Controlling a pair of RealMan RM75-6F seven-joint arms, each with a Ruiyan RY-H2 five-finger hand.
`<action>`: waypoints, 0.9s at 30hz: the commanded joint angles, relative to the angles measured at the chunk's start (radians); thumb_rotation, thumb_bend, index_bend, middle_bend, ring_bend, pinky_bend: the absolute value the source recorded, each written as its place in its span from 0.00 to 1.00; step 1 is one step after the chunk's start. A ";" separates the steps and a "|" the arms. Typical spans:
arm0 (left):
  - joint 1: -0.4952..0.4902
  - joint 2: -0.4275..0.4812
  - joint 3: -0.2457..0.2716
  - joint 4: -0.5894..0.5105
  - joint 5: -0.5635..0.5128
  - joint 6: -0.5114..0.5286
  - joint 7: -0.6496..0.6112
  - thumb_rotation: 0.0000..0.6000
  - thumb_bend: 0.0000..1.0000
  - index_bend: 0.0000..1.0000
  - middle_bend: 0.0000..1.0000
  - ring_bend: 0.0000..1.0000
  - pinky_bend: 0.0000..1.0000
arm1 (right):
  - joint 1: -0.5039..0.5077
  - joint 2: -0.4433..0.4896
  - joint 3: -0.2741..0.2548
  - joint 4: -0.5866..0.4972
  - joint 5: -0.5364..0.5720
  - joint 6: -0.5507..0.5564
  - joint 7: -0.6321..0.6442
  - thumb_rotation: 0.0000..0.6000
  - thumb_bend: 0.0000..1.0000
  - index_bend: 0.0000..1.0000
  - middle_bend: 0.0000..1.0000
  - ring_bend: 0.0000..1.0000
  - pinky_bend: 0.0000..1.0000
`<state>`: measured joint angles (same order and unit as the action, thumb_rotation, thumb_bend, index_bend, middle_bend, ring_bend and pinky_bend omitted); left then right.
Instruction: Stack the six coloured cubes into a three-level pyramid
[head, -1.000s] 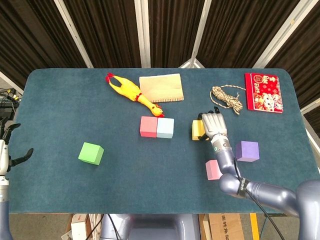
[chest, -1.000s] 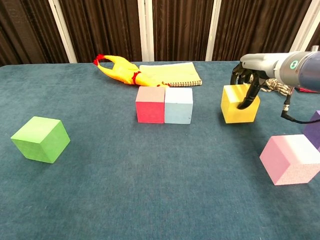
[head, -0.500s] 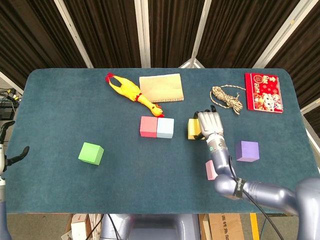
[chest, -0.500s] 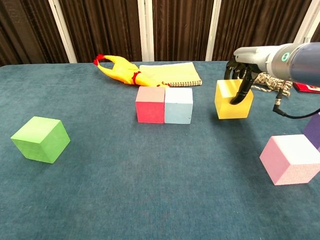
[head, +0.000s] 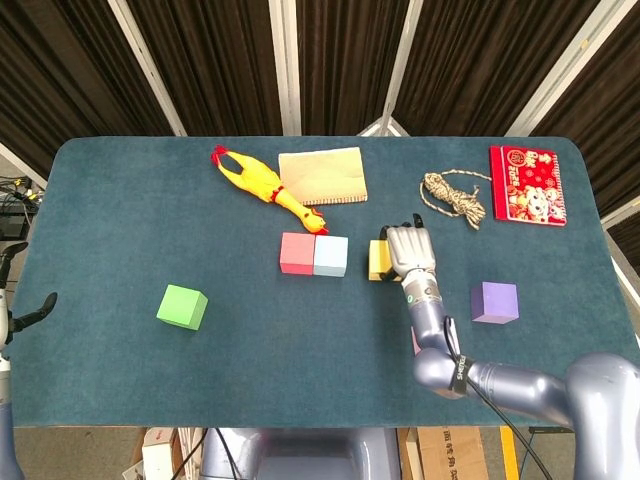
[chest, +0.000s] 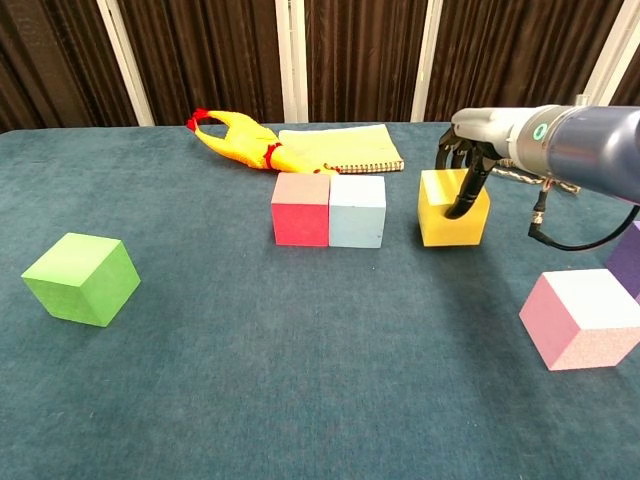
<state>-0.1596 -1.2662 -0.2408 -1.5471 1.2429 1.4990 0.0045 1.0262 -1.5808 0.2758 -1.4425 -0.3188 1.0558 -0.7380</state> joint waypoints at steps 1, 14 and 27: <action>0.000 0.000 -0.001 0.001 -0.001 -0.001 -0.002 1.00 0.28 0.19 0.00 0.00 0.00 | 0.007 -0.013 0.006 0.012 0.010 0.005 -0.010 1.00 0.27 0.39 0.42 0.25 0.00; 0.000 -0.002 -0.006 0.007 -0.008 -0.005 -0.008 1.00 0.28 0.19 0.00 0.00 0.00 | 0.027 -0.062 0.024 0.053 0.035 0.005 -0.045 1.00 0.27 0.39 0.42 0.25 0.00; -0.002 -0.005 -0.009 0.012 -0.012 -0.010 -0.007 1.00 0.28 0.19 0.00 0.00 0.00 | 0.045 -0.090 0.050 0.075 0.056 0.015 -0.074 1.00 0.27 0.39 0.42 0.25 0.00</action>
<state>-0.1615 -1.2709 -0.2496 -1.5355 1.2305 1.4888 -0.0028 1.0701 -1.6699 0.3251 -1.3681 -0.2638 1.0700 -0.8112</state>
